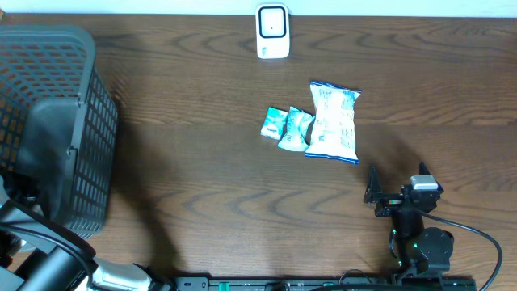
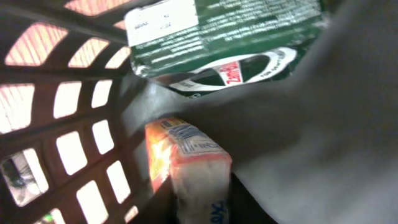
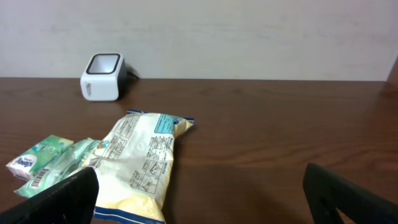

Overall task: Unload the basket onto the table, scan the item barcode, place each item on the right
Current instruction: 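Reach the left gripper into the basket and grasp the small orange box, then carry the orange box with the left gripper toward the scanner, then release the orange box beside the green packs and withdraw left gripper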

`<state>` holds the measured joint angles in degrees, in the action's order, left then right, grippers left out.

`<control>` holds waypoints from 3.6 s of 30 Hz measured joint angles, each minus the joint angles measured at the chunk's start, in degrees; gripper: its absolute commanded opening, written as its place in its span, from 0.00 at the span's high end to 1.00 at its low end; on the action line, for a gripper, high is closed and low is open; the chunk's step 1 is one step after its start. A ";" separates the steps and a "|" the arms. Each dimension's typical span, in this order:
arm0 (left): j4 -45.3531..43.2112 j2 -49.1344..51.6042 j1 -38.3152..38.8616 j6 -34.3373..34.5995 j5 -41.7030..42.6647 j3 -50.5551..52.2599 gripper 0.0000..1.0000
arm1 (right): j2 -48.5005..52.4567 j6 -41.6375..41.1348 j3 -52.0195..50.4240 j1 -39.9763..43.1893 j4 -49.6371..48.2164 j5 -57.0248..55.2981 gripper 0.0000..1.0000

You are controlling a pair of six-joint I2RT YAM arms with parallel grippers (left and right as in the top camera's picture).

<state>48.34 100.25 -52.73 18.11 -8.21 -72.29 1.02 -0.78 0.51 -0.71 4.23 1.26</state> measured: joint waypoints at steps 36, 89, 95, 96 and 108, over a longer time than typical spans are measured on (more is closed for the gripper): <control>-16.09 -18.82 10.71 1.51 41.29 -9.40 0.93 | 0.00 0.00 0.00 0.00 0.00 0.00 0.01; -46.10 17.27 72.83 -1.33 44.30 -9.33 0.92 | -0.02 0.00 0.00 0.00 0.00 0.00 0.01; -47.41 22.38 72.89 0.07 44.26 -9.31 0.57 | 0.00 0.00 0.00 0.00 0.02 0.00 0.01; -47.58 22.53 72.89 0.11 44.26 -9.29 0.57 | 0.00 0.00 0.00 0.00 0.00 0.00 0.01; -48.61 18.60 69.85 0.04 44.28 -9.27 0.51 | 0.00 0.00 0.00 0.00 -0.02 0.00 0.01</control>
<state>-0.27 118.85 17.12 18.15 36.07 -81.56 1.02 -0.78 0.51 -0.71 4.21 1.26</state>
